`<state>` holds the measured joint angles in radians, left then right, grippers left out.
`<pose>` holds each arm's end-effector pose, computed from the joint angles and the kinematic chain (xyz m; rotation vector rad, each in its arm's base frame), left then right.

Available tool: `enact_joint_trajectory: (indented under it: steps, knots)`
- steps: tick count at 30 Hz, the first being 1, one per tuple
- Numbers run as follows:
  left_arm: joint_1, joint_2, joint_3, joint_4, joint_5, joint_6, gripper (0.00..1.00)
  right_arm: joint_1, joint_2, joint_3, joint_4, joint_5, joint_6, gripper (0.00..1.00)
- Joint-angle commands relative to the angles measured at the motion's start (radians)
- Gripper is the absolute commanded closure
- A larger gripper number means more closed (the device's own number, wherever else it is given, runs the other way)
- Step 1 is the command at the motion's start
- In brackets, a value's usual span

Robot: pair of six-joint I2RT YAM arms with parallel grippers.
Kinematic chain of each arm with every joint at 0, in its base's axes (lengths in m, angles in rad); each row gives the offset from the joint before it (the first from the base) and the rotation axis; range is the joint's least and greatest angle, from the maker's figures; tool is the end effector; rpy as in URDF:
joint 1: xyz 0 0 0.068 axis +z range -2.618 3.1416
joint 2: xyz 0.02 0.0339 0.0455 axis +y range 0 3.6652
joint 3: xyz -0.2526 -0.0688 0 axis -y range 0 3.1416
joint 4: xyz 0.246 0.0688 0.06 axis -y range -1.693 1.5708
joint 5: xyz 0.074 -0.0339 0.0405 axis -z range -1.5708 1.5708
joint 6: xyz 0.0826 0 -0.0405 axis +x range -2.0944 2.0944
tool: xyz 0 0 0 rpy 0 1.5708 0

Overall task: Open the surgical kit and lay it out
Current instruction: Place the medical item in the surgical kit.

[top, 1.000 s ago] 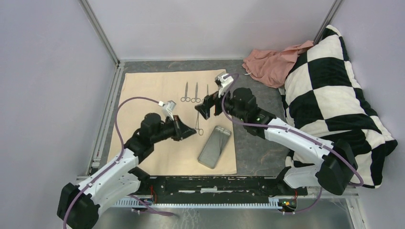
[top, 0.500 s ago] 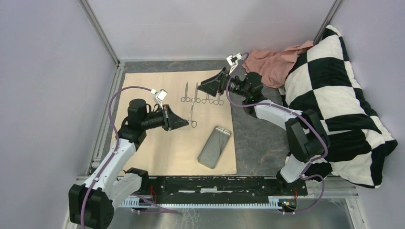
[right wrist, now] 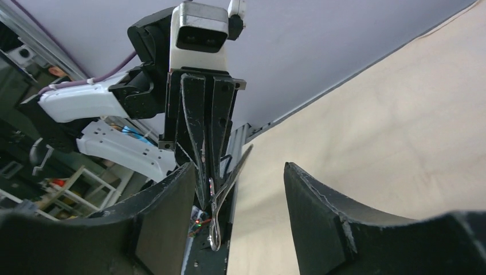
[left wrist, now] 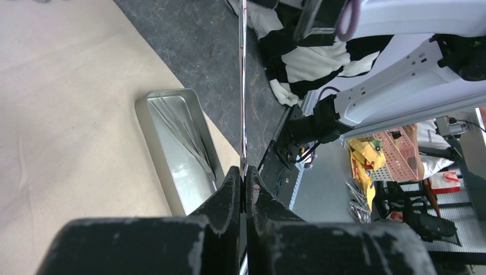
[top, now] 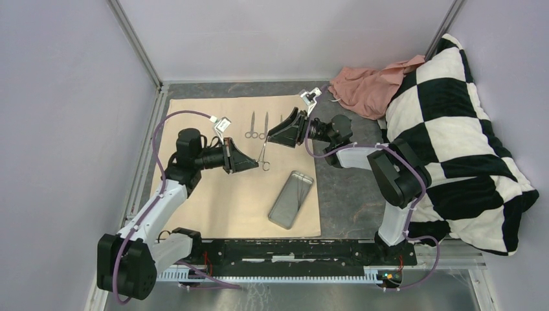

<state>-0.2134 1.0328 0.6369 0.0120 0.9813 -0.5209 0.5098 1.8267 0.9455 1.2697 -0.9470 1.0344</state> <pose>0.2316 -0.1204 0.2460 0.3901 2.0051 -1.4235 0.3163 0.2537 0.2526 -0.6134 1.4936 1.8051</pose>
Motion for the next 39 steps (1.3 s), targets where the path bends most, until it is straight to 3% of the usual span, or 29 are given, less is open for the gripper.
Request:
enact_joint_trajectory:
  steps: [1,6,9,18,21,24,36,39]
  knots:
    - [0.005,0.005,0.015,0.134,0.057,-0.036,0.98,0.023,0.051,0.026,0.248,-0.079,0.129,0.37]
    - [0.005,-0.003,-0.014,0.169,0.06,-0.066,0.98,0.051,0.035,0.031,0.117,-0.051,0.006,0.46]
    - [0.005,-0.009,-0.024,0.166,0.06,-0.068,0.98,0.055,0.032,0.025,0.144,-0.046,0.021,0.55]
    - [0.004,-0.017,-0.024,0.117,0.058,-0.043,0.98,0.052,0.024,0.004,0.221,-0.033,0.076,0.61]
    - [0.005,-0.019,-0.023,0.107,0.058,-0.038,0.98,0.048,0.029,0.005,0.222,-0.035,0.074,0.74]
    - [0.004,-0.019,-0.024,0.096,0.059,-0.029,0.98,0.041,0.042,0.008,0.228,-0.039,0.084,0.8]
    - [0.005,-0.02,-0.029,0.068,0.062,-0.013,0.98,0.035,0.06,0.013,0.245,-0.039,0.096,0.74]
    - [0.005,-0.02,-0.028,0.062,0.053,-0.015,0.98,0.034,0.065,0.02,0.25,-0.053,0.096,0.85]
